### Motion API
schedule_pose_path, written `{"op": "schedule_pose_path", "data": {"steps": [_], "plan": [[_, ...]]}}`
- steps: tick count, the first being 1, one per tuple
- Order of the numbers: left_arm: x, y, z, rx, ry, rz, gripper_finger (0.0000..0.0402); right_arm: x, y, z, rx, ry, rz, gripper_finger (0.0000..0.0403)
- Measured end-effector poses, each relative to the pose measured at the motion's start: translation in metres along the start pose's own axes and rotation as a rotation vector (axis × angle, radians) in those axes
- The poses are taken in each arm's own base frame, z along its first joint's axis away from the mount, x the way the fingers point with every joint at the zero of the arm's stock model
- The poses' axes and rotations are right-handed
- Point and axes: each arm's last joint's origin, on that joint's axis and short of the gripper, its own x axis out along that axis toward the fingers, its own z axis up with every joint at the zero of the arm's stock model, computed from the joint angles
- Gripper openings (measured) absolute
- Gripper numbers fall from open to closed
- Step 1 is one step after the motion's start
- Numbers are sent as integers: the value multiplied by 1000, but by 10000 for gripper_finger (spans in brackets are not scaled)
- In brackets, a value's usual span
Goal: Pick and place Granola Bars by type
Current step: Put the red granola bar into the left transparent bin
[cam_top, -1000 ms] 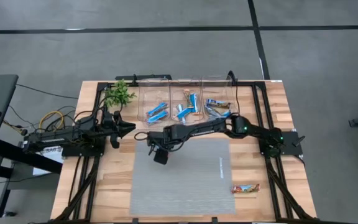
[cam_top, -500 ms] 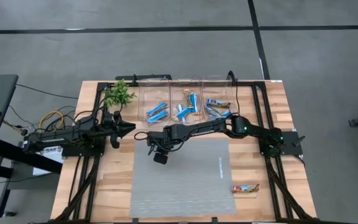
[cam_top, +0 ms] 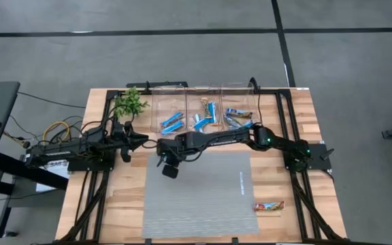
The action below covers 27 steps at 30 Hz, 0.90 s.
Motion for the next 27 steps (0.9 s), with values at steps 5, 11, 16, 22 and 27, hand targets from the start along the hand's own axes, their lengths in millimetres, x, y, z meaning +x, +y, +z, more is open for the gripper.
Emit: {"op": "schedule_pose_path", "data": {"steps": [5, 11, 16, 22, 27], "plan": [[0, 0, 0, 0, 0, 0, 63, -15, -2, 7, 1, 18, 7, 50], [0, 0, 0, 0, 0, 0, 63, -37, -12, 14, -27, 17, -19, 50], [0, 0, 0, 0, 0, 0, 63, -69, -27, 23, -25, -37, -70, 50], [0, 0, 0, 0, 0, 0, 63, -93, -63, 34, 15, -89, -123, 50], [0, 0, 0, 0, 0, 0, 63, -98, -96, 42, 74, -133, -153, 50]]}}
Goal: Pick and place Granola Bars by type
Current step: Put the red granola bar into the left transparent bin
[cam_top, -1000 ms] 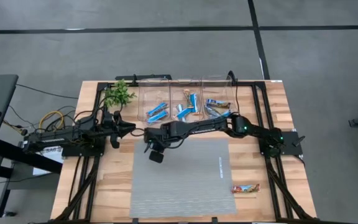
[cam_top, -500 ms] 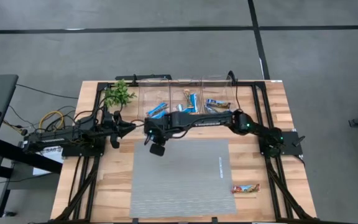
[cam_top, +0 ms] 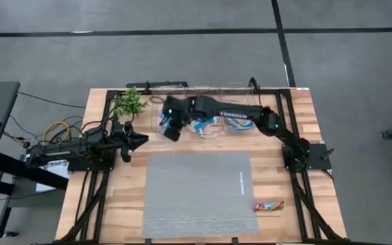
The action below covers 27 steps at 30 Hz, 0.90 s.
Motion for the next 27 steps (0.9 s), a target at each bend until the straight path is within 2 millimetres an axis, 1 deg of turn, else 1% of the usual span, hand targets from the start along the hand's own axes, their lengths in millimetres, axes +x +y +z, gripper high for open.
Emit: {"op": "schedule_pose_path", "data": {"steps": [5, 7, 9, 14, 17, 24, 27], "plan": [[0, 0, 0, 0, 0, 0, 63, 12, -29, 4, 49, -15, -29, 50], [0, 0, 0, 0, 0, 0, 63, 19, -36, 6, 61, -31, -34, 50], [0, 0, 0, 0, 0, 0, 63, 23, -40, 4, 68, -5, -38, 50], [0, 0, 0, 0, 0, -1, 63, 30, -40, 2, 50, 1, -26, 55], [0, 0, 0, 0, 0, -1, 63, 32, -39, 1, 49, 8, -6, 76], [0, 0, 0, 0, 0, 0, 63, 33, -38, 2, 48, 0, -4, 150], [0, 0, 0, 0, 0, -1, 63, 33, -38, 2, 48, 1, -4, 174]]}}
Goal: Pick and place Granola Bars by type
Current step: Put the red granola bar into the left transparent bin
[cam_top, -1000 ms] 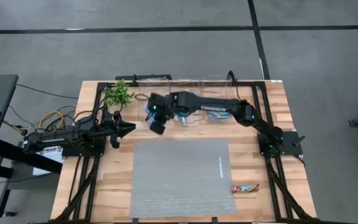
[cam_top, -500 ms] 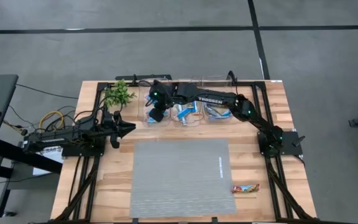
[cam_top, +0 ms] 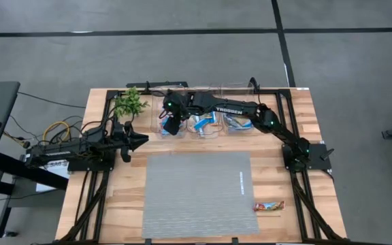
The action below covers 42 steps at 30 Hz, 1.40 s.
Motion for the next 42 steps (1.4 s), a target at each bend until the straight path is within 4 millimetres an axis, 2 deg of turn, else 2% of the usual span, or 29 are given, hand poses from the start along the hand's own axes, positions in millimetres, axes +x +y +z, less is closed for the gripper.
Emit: {"op": "schedule_pose_path", "data": {"steps": [9, 13, 21, 26, 32, 42], "plan": [[0, 0, 0, 0, 0, 0, 63, -2, 9, -1, -13, -2, 13, 206], [0, 0, 0, 0, 0, 1, 63, -17, 18, 2, -25, -27, 48, 207], [0, 0, 0, 0, -1, 1, 63, -67, 43, 2, -93, -43, 81, 208], [0, 0, 0, 0, -1, 0, 63, -99, 55, -11, -142, 43, 85, 205], [0, 0, 0, 0, 0, 1, 63, -144, 70, -27, -300, 102, 98, 198], [0, 0, 0, 0, 0, 1, 63, -225, 91, -46, -408, 30, 162, 186]]}}
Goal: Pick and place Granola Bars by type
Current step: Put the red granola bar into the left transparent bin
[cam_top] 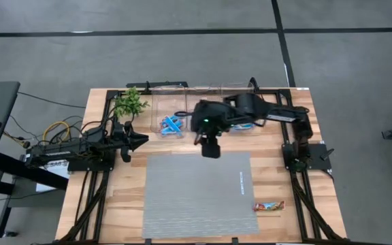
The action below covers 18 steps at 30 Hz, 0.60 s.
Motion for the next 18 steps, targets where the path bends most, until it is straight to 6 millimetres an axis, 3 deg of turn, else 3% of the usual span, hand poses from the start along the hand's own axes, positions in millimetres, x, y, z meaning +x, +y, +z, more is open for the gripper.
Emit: {"op": "schedule_pose_path", "data": {"steps": [10, 13, 18], "plan": [[0, 0, 0, 0, 0, 0, 63, -52, 11, -20, 3, -10, 19, 180], [0, 0, 0, 0, 0, -1, 63, -53, 16, -30, -12, 10, 23, 181], [0, 0, 0, 0, 0, 0, 63, -33, 30, -63, -16, -88, 56, 178]]}}
